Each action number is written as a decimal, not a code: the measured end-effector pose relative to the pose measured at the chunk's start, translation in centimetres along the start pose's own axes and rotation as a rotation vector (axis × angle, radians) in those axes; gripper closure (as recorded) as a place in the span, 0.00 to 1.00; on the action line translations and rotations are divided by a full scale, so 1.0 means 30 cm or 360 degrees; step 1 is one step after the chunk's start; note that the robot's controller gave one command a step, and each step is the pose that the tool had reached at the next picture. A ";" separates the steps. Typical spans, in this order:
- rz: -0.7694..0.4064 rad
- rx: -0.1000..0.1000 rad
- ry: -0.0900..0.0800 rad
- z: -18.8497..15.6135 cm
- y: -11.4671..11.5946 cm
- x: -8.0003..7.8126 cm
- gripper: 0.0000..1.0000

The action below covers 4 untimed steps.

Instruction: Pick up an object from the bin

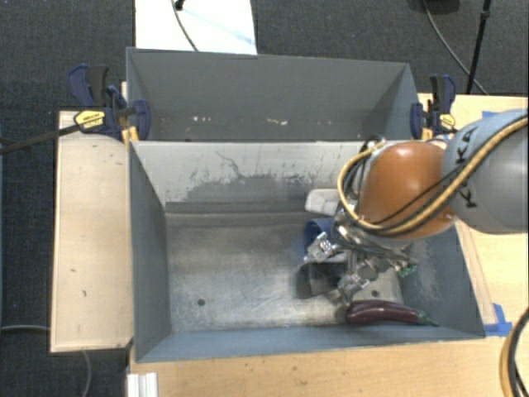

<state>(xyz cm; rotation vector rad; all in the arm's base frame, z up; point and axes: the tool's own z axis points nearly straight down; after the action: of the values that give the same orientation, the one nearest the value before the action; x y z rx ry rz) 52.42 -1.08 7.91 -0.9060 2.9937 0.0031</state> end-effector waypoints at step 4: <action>-0.0059 -0.0004 0.0019 -0.318 -0.011 0.037 1.00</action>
Offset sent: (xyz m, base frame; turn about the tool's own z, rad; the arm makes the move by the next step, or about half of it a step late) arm -0.0033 -0.0180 0.1869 -0.1167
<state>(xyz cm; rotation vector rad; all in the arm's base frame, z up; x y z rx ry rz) 51.56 -2.02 17.43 -0.9648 2.9882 0.0013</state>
